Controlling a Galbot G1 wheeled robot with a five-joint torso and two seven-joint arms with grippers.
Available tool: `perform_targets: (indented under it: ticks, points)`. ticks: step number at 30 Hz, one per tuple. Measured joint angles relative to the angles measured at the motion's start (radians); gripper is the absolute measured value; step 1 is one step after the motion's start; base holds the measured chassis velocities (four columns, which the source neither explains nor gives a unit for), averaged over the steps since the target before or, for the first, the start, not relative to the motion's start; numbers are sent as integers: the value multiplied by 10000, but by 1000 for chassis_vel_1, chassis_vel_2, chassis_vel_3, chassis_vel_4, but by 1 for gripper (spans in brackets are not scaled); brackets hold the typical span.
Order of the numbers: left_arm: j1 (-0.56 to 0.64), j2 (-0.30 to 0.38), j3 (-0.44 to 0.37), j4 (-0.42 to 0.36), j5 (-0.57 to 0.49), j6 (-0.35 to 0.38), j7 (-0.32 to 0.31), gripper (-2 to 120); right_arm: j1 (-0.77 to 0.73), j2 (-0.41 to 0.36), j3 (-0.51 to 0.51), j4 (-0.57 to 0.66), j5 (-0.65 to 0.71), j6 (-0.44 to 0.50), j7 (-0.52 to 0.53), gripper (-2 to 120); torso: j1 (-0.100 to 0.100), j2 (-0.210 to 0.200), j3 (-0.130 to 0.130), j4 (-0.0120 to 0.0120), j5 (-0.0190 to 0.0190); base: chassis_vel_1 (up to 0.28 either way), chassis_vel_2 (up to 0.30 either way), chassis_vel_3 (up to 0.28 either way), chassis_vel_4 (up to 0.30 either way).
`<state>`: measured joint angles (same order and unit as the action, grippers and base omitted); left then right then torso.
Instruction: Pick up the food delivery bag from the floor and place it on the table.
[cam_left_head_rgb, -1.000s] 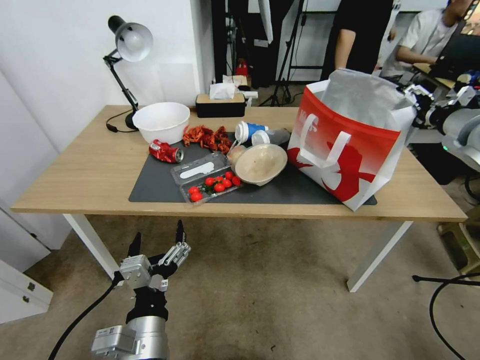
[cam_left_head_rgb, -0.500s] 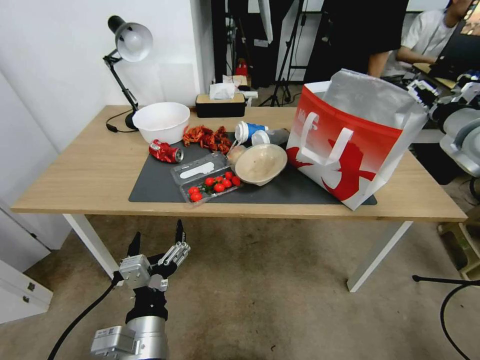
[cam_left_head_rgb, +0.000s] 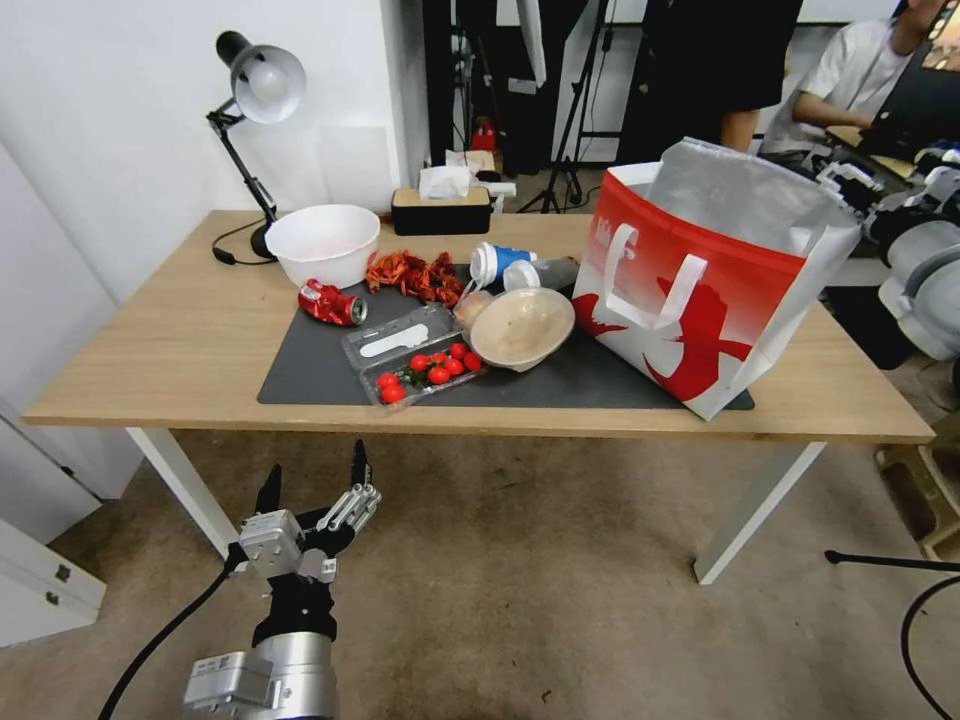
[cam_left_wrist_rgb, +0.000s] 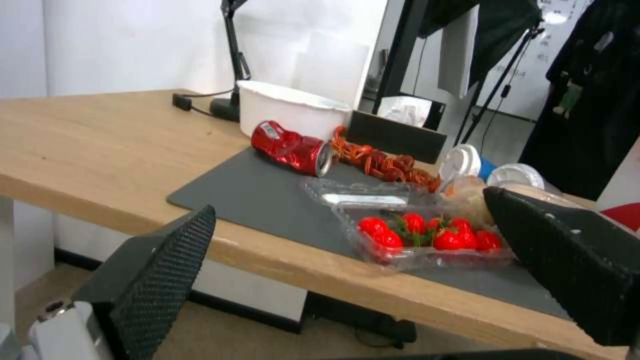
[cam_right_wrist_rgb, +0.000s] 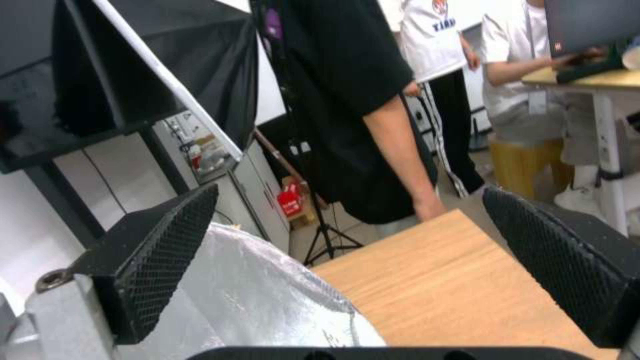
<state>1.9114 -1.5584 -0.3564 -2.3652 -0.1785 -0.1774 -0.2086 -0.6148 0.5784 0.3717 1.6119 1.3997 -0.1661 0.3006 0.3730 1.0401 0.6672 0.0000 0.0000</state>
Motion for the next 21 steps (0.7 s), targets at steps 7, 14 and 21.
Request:
perform_targets:
  ticks: [7, 14, 21]
  points:
    - [0, 2, -11, -49, 55, -52, 9, 100, -508, -125, 392, 256, -422, 144, -387, 100, 0, 0, 0, 0, 1, 0, 0, 0, 0]
    - [16, 0, -11, -93, 97, -142, 21, 100, -1369, -238, 962, 709, -1545, 635, -968, 100, 0, 0, 0, 2, 0, 0, 0, 0, 0]
    - [-64, -35, -79, -157, 202, -418, 421, 100, -4125, -362, 2507, 2738, -2893, 1924, -1740, 100, 0, 0, -1, -1, 0, 0, 0, 0, 0]
